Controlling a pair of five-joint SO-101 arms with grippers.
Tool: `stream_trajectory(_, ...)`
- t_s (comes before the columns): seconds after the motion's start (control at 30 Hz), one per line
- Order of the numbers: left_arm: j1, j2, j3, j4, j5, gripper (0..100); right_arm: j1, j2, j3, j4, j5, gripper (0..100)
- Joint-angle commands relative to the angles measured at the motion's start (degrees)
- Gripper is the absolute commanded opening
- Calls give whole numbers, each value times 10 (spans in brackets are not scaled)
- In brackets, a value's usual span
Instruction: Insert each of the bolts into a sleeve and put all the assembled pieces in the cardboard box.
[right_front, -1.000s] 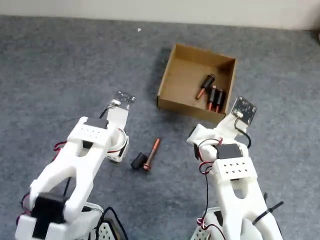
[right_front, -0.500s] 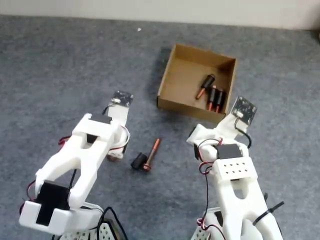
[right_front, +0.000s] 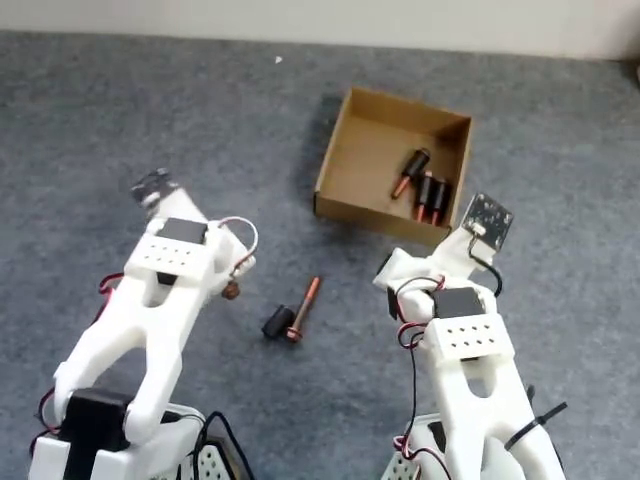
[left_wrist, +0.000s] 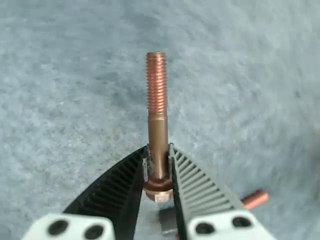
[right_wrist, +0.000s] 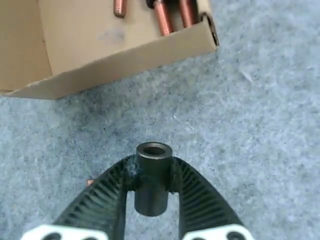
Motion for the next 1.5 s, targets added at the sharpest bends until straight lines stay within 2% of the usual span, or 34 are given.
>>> stream_trajectory(0.0, -33, -12, -27, 1, 45, 73, 7, -20, -7, -15, -4, 4)
stream_trajectory(0.13, -34, 9, -27, 4, 45, 260, 7, -20, -7, -15, -4, 4)
stream_trajectory(0.2, -26, 12, -27, 5, 43, 284, 7, -20, -7, -15, -4, 4)
stream_trajectory(0.33, -30, -3, -31, 5, 31, 198, 7, -20, -7, -15, -4, 4)
stream_trajectory(0.43, -50, -42, -31, 5, -35, 82, 7, -20, -6, -15, -4, 4)
stream_trajectory(0.5, -74, -76, -31, 5, -107, 6, 7, -20, -6, -15, -4, 4)
stream_trajectory(0.67, -113, -169, -29, 4, -338, 14, 7, -20, -6, -15, -3, 4)
stream_trajectory(0.87, -117, -207, -2, 5, -702, 12, 7, -20, -6, -15, -3, 4)
stream_trajectory(0.97, -114, -206, 13, 5, -849, 14, 7, -20, -6, -15, -3, 4)
stream_trajectory(1.1, -101, -178, 5, 38, -940, 49, 7, -20, -6, -15, -3, 4)
stream_trajectory(1.23, -96, -99, -53, 92, -1049, 57, 8, -20, -6, -15, -2, 4)
stream_trajectory(1.37, -93, 14, -153, 198, -1188, 71, 8, -20, -6, -15, -2, 4)
stream_trajectory(1.47, -93, 74, -219, 255, -1259, 124, 18, -20, -7, -15, -2, 4)
